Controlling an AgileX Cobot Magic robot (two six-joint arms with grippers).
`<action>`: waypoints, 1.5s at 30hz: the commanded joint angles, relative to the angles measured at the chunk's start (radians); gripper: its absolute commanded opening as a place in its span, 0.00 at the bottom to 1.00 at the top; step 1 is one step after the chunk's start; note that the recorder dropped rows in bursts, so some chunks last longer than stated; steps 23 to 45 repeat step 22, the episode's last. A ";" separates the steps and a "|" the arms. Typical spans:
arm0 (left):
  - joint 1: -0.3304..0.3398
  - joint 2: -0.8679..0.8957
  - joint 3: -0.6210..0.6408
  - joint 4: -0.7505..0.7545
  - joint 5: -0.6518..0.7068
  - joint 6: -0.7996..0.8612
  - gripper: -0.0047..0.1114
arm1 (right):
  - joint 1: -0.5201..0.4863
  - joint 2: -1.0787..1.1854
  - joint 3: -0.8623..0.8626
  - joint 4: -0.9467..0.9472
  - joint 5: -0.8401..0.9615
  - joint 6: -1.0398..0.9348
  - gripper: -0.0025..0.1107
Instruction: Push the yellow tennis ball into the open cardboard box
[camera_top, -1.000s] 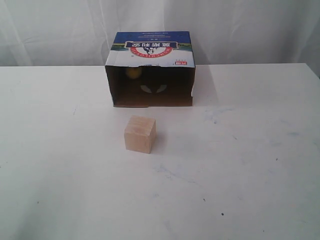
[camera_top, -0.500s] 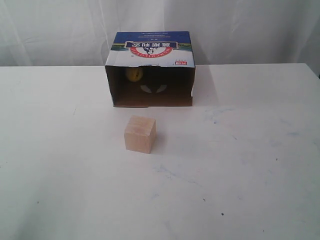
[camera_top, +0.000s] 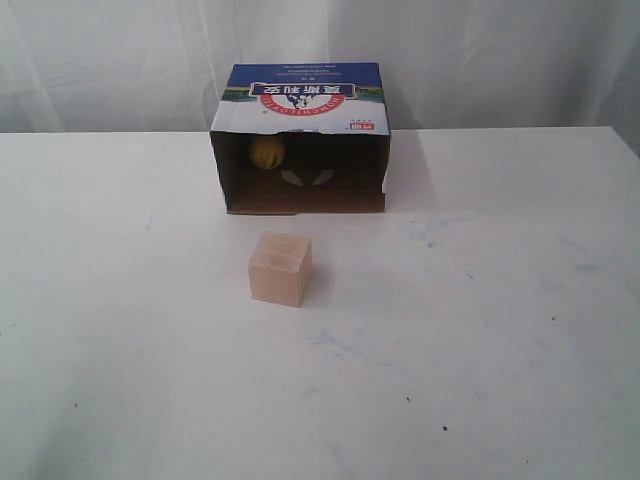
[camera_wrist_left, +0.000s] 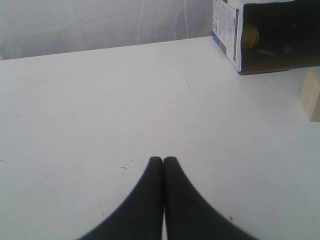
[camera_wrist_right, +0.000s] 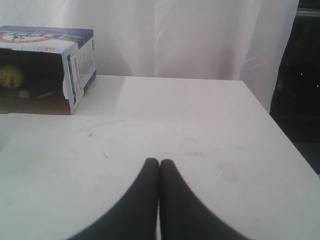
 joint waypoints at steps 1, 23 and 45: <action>-0.009 -0.005 0.003 -0.006 0.000 0.000 0.04 | -0.006 -0.005 0.006 0.004 -0.011 -0.008 0.02; -0.009 -0.005 0.003 -0.006 0.000 0.000 0.04 | -0.006 -0.005 0.006 0.004 -0.011 -0.031 0.02; -0.009 -0.005 0.003 -0.006 0.000 0.000 0.04 | -0.006 -0.005 0.006 0.004 -0.011 -0.031 0.02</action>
